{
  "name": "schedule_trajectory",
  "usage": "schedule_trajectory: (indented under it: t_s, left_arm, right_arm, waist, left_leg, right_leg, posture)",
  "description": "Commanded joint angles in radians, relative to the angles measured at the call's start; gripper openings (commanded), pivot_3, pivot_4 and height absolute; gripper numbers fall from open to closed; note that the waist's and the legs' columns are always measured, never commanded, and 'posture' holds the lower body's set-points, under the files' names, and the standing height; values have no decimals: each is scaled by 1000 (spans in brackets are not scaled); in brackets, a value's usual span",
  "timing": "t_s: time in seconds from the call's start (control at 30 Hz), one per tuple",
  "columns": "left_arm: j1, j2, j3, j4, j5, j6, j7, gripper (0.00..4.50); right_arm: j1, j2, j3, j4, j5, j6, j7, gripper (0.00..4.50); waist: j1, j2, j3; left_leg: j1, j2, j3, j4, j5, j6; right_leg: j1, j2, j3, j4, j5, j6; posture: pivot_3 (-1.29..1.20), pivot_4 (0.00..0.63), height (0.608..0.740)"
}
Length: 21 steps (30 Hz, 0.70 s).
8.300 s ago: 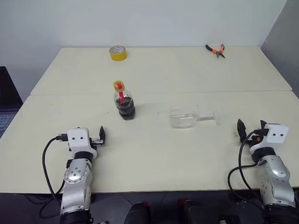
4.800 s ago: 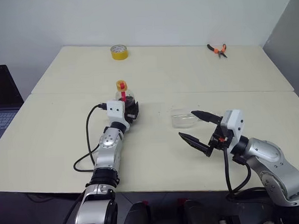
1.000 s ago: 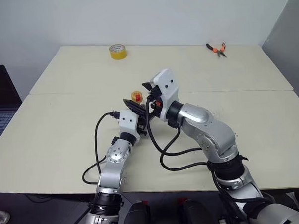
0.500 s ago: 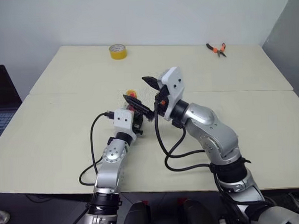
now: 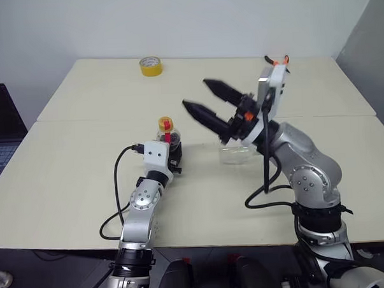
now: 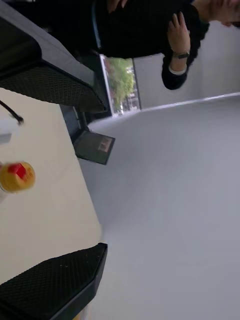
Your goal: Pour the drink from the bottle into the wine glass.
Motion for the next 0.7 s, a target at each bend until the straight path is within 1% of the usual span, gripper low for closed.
schedule_trajectory:
  t_s: [0.03,0.13,0.33,0.5,0.7]
  left_arm:
    - [-5,5,10,-63,-6,-18,3,1818]
    - [-3,5,10,-64,-6,-16,3,1818]
    - [-5,3,9,-61,-4,-17,4,1818]
    - [-8,2,9,-57,-3,-19,3,1818]
    - [-10,4,11,-56,-3,-20,2,1818]
  right_arm:
    - [-20,8,32,30,-180,-176,-99,4500]
    - [-7,31,54,21,-187,-198,-105,4500]
    - [21,21,97,16,-224,-226,-90,4500]
    - [56,-35,138,12,-265,-223,-54,4500]
    - [80,-43,153,29,-317,-276,-63,4500]
  waist:
    - [0,0,0]
    - [0,0,0]
    - [3,0,0]
    - [3,0,0]
    - [3,0,0]
  left_leg:
    - [0,0,0,0,0,0]
    - [-1,0,1,0,0,0]
    - [-2,0,1,0,0,0]
    - [-2,0,0,0,0,0]
    - [-2,0,0,0,0,0]
  right_leg:
    - [0,0,0,0,0,0]
    - [-1,0,1,-1,0,0]
    - [-1,-1,1,-2,0,0]
    - [-1,-1,0,-1,0,0]
    - [-1,0,0,-1,0,0]
  posture:
    - [0,150,740]
    - [0,150,740]
    - [0,150,740]
    - [0,150,740]
    - [0,150,740]
